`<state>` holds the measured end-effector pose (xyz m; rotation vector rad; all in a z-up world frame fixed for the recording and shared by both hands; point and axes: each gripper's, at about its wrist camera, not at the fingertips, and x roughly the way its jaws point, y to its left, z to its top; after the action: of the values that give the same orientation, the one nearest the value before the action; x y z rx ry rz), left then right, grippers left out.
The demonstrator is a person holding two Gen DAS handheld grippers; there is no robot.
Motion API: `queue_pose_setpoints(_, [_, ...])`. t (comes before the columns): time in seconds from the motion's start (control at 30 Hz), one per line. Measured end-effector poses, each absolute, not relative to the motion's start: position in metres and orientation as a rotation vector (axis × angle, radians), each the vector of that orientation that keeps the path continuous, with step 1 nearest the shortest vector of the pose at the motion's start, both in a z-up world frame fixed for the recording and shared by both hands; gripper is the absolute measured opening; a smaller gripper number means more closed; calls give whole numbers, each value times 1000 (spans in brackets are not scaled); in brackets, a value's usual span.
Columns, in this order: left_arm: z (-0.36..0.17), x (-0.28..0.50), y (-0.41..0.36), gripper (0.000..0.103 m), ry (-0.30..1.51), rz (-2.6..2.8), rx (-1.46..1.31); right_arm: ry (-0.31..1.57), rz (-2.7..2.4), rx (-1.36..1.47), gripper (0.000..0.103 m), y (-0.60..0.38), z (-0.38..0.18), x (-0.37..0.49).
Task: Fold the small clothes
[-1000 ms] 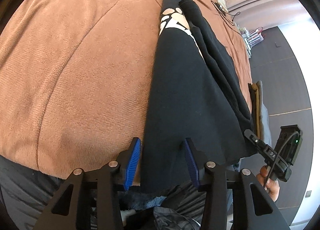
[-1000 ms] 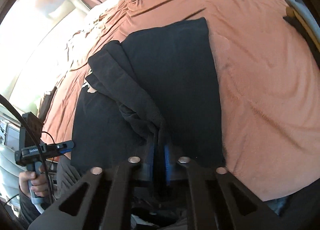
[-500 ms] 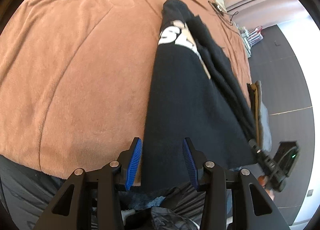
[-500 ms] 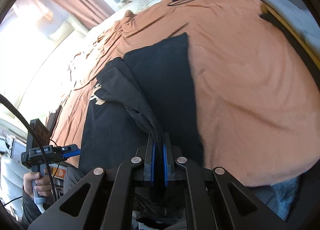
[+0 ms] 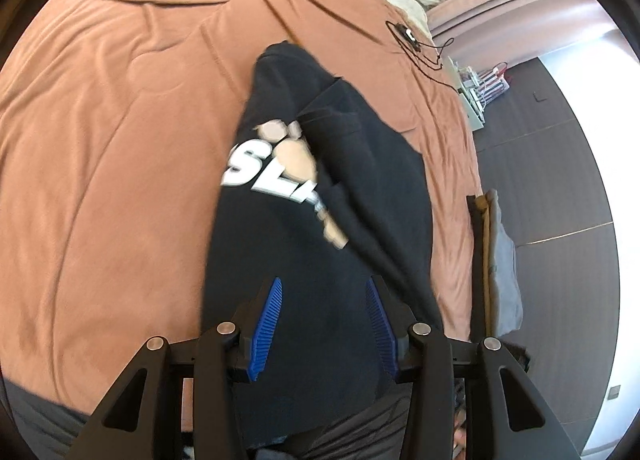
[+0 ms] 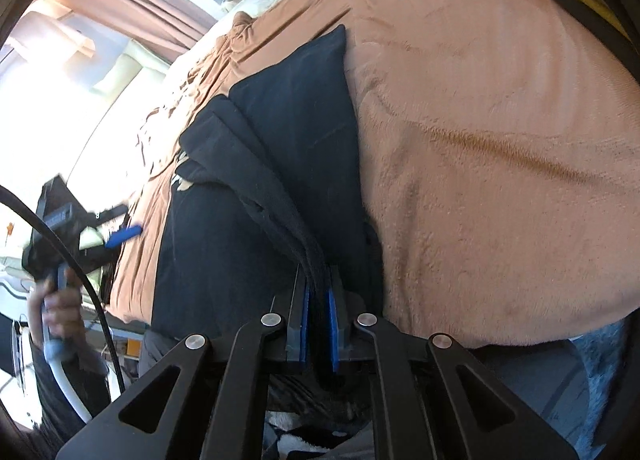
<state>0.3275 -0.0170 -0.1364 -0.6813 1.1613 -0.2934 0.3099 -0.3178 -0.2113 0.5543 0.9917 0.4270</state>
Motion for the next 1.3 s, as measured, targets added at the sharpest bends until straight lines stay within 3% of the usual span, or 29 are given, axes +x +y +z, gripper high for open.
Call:
queue_pose_setpoints(0.57, [-118, 415, -67, 46, 1138, -266, -585, 1007, 456, 569, 5, -316, -216, 309])
queue_pose_setpoints(1.3, [-176, 484, -115, 45, 1344, 56, -397, 985, 519, 627, 5, -325, -232, 303])
